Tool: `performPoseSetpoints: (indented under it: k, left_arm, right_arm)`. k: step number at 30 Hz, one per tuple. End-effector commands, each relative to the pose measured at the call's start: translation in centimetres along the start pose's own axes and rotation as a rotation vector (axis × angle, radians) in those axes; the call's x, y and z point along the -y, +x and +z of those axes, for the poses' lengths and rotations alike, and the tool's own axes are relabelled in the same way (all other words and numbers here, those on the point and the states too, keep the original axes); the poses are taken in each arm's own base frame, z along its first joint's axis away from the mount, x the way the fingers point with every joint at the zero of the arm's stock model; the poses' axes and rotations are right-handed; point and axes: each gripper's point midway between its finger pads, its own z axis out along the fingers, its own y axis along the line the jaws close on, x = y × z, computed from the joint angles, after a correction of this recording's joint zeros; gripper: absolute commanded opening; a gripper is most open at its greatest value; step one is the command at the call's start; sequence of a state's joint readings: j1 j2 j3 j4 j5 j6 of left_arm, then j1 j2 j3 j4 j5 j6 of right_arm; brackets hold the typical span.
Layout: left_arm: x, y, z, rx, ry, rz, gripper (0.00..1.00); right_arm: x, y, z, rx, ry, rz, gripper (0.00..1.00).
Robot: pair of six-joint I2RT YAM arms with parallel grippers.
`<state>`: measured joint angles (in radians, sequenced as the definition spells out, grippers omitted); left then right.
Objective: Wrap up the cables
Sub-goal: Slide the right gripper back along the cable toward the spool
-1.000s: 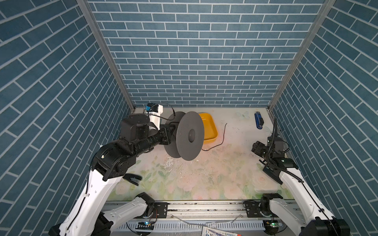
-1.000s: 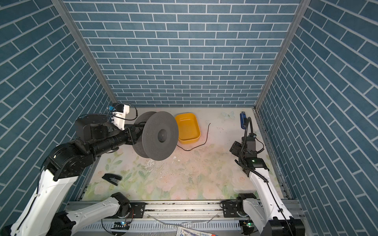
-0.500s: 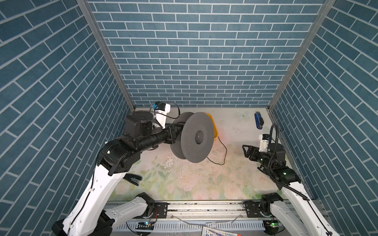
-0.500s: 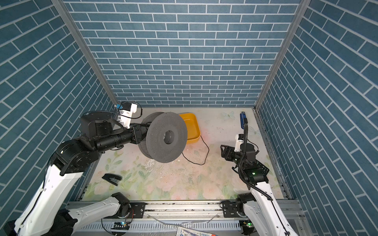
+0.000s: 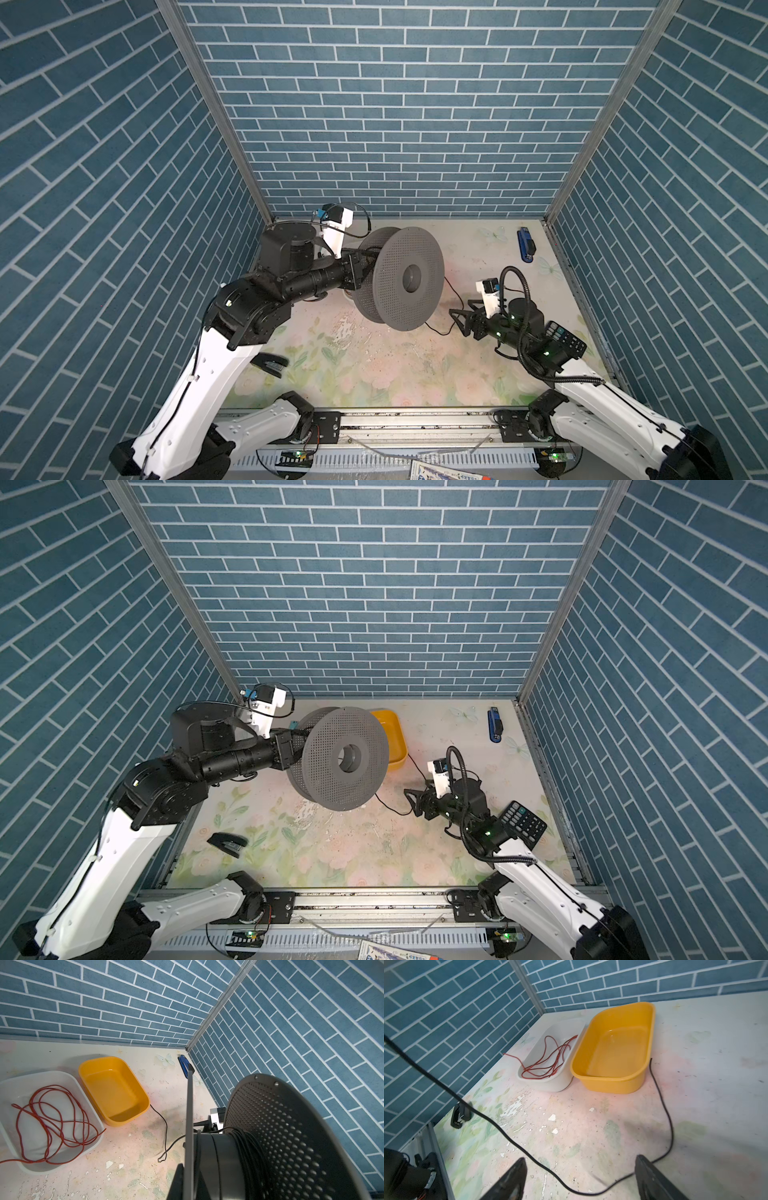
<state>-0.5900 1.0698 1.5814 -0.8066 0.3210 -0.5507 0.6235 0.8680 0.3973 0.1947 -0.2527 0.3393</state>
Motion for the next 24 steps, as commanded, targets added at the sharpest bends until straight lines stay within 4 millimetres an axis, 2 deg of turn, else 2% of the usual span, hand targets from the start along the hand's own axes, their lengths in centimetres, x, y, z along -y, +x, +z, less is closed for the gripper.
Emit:
performPoseSetpoints:
  k: [1, 4, 8, 14, 19, 21, 24]
  left_arm:
    - [1.5, -1.7, -0.5, 0.069, 0.062, 0.012, 0.00]
    - [1.5, -1.7, -0.3, 0.064, 0.062, 0.012, 0.00]
    - [1.4, -1.6, 0.1, 0.058, 0.067, 0.004, 0.00]
    - [1.2, -1.4, 0.1, 0.056, 0.062, 0.000, 0.00]
    - [1.2, -1.3, -0.1, 0.058, 0.059, 0.003, 0.00]
    - [1.1, -1.3, -0.1, 0.058, 0.056, 0.003, 0.00]
    - [1.2, -1.2, -0.1, 0.049, 0.062, 0.004, 0.00]
  right_arm:
    - [-2.4, -0.7, 0.9, 0.071, -0.092, -0.131, 0.81]
    - [-4.1, -0.1, 1.6, 0.080, -0.148, -0.179, 0.79]
    - [-5.3, 0.8, 2.6, 0.071, -0.183, -0.221, 0.78]
    - [-6.1, 2.1, 5.2, 0.000, -0.204, -0.260, 0.75]
    - [-6.3, 2.2, 6.8, -0.009, -0.206, -0.270, 0.72]
    - [-6.4, 2.3, 7.3, -0.011, -0.208, -0.269, 0.68]
    - [-6.4, 2.5, 7.8, -0.018, -0.216, -0.263, 0.54]
